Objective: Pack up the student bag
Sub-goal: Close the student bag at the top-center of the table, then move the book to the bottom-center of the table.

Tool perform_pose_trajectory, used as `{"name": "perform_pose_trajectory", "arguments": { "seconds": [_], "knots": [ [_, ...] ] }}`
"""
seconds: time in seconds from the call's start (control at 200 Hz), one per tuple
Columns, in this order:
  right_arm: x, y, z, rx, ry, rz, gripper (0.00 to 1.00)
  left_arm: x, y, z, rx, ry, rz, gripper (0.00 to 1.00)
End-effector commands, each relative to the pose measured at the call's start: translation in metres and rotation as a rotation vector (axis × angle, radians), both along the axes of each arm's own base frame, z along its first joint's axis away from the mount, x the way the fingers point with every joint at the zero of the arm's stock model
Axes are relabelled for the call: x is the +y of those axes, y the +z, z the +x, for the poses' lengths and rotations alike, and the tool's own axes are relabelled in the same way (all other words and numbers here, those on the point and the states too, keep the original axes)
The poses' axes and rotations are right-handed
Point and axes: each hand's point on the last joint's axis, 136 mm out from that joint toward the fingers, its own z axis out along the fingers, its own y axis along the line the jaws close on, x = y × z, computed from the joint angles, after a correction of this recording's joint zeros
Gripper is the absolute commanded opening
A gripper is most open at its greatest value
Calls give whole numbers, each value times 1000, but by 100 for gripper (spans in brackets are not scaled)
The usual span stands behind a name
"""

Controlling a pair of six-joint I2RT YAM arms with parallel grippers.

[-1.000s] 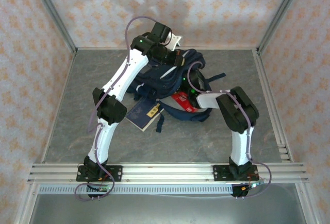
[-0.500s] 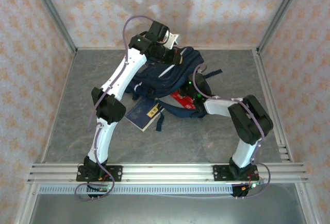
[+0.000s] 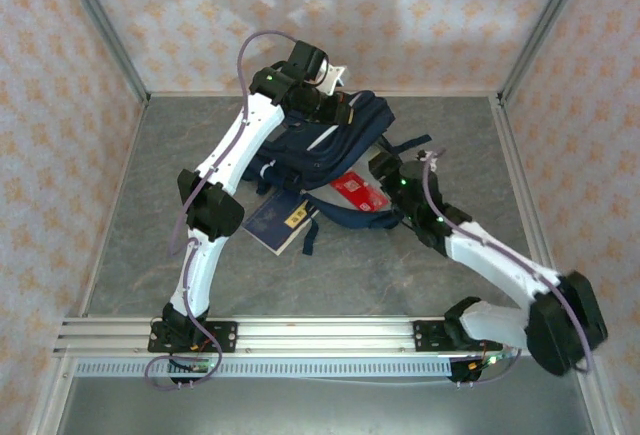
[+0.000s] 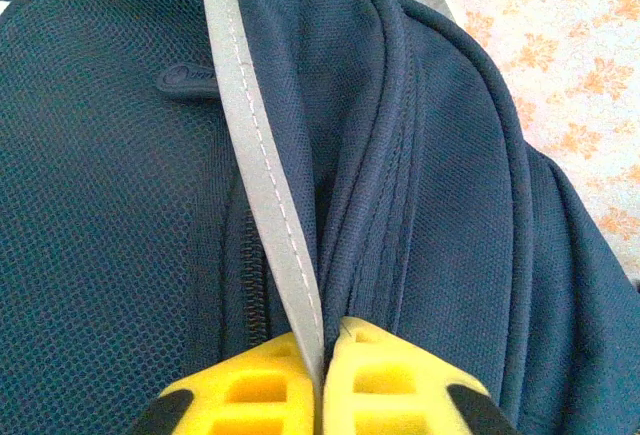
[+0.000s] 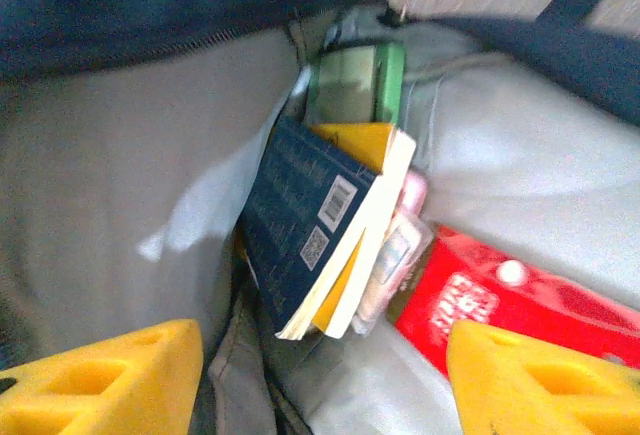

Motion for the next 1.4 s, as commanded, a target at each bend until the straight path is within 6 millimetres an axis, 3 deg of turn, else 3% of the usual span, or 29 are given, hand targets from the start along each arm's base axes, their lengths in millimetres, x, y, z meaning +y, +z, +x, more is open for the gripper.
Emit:
{"name": "perform_pose_trajectory", "arguments": {
  "seconds": [0.0,0.07,0.14,0.225,0.26,0.28,0.305,0.38,0.45,0.535,0.641,0.751,0.871,1.006,1.096,1.236,1.396],
  "knots": [
    [-49,-12,-30,54,-125,-222,63,4,19,1,-29,18,-33,27],
    [-63,-1,-44,45,-141,-248,63,6,21,-9,-24,16,-25,43],
    [-71,10,-56,13,-139,-259,63,8,28,-20,-51,21,-21,52],
    [-73,22,-65,-27,-103,-276,63,18,35,-33,-80,50,-19,59],
    [-68,27,-66,-36,-69,-287,62,25,36,-38,-86,81,-17,59],
    [-64,28,-66,-37,-46,-292,62,29,27,-38,-71,106,-1,60],
    [-59,30,-67,-37,-14,-301,61,38,33,-45,-86,139,3,60],
    [-37,33,-68,-38,85,-325,57,65,8,-56,-63,249,74,60],
    [-11,33,-72,-47,193,-355,51,107,-24,-65,-33,415,198,58],
    [18,29,-79,-62,285,-400,46,149,-76,-82,48,573,277,55],
    [48,16,-86,-37,379,-477,42,174,-132,-101,189,728,285,51],
    [72,2,-91,-6,438,-522,40,179,-180,-117,321,808,310,50],
    [88,-8,-96,0,467,-511,38,171,-230,-130,438,837,274,47],
    [96,-16,-100,17,489,-507,37,169,-267,-149,531,846,275,44],
    [97,-22,-103,36,498,-519,37,170,-282,-169,578,859,274,42],
    [102,-33,-109,70,527,-508,37,159,-289,-206,604,820,273,44],
    [118,-65,-121,164,621,-489,38,153,-286,-256,605,724,340,48]
  ]
}}
